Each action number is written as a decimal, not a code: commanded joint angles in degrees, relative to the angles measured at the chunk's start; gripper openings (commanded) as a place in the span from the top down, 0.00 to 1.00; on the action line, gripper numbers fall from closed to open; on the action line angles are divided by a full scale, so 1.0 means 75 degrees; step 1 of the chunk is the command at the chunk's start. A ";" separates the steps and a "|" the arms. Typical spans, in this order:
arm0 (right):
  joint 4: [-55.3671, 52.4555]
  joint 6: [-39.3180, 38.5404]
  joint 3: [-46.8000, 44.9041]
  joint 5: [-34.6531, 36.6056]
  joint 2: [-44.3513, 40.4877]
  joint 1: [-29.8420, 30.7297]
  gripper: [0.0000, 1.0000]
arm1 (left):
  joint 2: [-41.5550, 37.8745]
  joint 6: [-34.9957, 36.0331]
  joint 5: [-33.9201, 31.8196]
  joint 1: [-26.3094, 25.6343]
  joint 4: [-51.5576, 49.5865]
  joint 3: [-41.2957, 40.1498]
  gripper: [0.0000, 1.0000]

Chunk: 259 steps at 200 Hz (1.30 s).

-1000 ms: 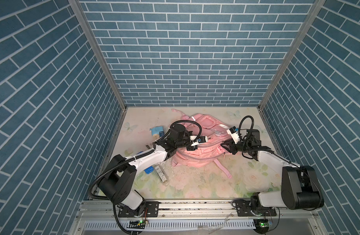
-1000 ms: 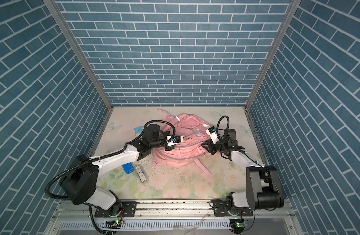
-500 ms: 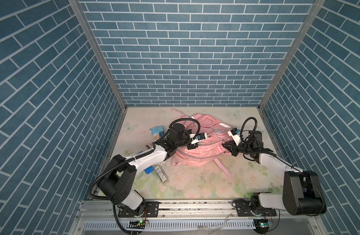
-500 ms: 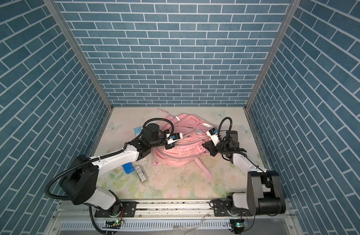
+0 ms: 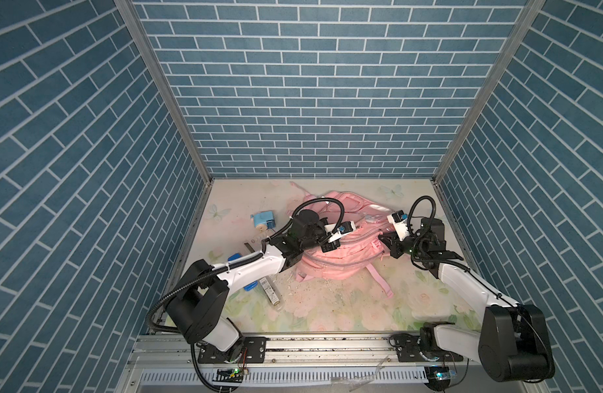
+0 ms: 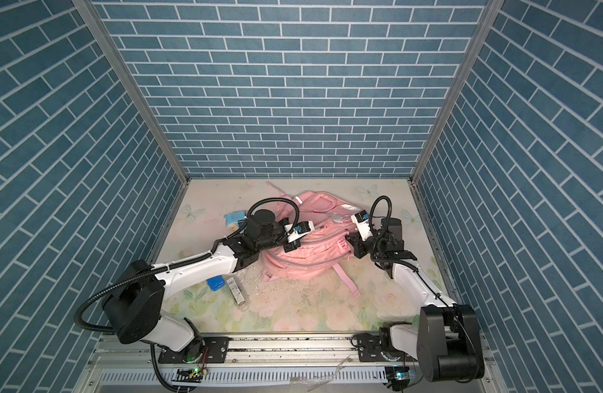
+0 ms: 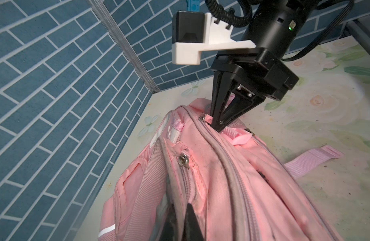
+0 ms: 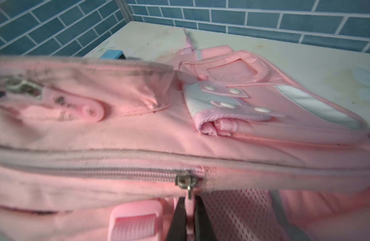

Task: Pack books, pencil case, and school supplies into a backpack
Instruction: Unzip the student bag at the top-center of the table.

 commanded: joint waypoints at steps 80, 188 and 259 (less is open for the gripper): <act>-0.1666 0.0209 0.1146 0.0563 -0.0722 0.0077 1.00 | 0.0922 -0.3836 -0.3871 -0.1945 -0.1490 0.2650 1.00; -0.2166 0.0698 0.1375 0.1660 -0.0563 0.0637 1.00 | 0.1324 -0.5237 -0.3641 -0.2072 -0.3618 0.3856 1.00; -0.3008 0.0077 0.2715 0.1616 0.0482 0.0637 1.00 | 0.1913 -0.7598 -0.2368 -0.1382 -0.3143 0.4183 1.00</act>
